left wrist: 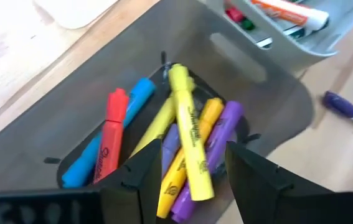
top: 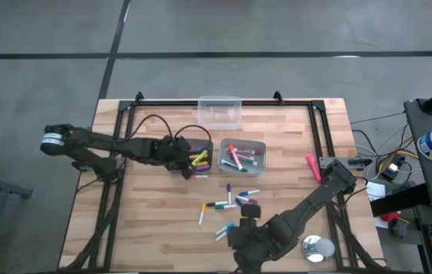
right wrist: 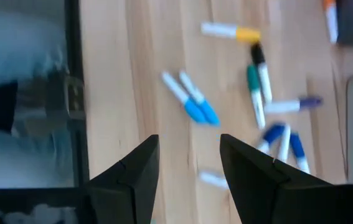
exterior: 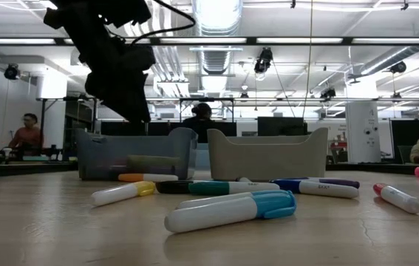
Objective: Pick & Place Markers
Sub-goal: Put the large light blue highlighter pen into the black bin
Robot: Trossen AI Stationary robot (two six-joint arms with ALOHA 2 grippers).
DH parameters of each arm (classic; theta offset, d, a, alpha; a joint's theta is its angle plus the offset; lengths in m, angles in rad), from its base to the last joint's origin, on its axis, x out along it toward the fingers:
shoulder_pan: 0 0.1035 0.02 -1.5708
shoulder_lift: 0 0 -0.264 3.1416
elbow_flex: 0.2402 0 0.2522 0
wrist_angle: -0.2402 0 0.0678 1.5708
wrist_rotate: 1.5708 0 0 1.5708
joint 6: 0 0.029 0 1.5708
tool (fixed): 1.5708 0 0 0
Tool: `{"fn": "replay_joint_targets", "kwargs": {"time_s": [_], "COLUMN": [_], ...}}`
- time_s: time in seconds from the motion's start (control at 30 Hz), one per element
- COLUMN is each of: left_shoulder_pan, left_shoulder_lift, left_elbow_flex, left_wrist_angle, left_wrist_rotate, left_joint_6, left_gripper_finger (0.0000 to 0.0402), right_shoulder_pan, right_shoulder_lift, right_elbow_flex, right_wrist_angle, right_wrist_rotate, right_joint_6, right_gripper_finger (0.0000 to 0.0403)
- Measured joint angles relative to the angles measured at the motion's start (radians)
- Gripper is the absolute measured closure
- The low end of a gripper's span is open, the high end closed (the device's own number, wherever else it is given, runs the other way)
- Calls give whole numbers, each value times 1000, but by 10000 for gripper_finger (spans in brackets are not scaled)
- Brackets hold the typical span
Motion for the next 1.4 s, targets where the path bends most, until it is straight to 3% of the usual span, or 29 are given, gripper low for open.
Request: {"fn": "replay_joint_targets", "kwargs": {"time_s": [0.33,0.53,0.97,1.4], "left_shoulder_pan": [-117,-242,-554,-642], "left_shoulder_lift": [-4,-19,-21,-21], "left_elbow_flex": [2,3,3,3], "left_wrist_angle": [176,329,612,636], "left_wrist_rotate": [5,8,8,4], "left_joint_6": [19,24,101,109], "left_gripper_finger": [234,234,234,234], "right_shoulder_pan": [6,29,121,179], "right_shoulder_lift": [0,0,0,0], "right_elbow_flex": [-4,-7,-35,-153], "right_wrist_angle": [-277,-276,-281,-213], "right_wrist_rotate": [-107,-200,-222,-220], "right_joint_6": [240,296,451,538], "right_gripper_finger": [246,250,255,239]}}
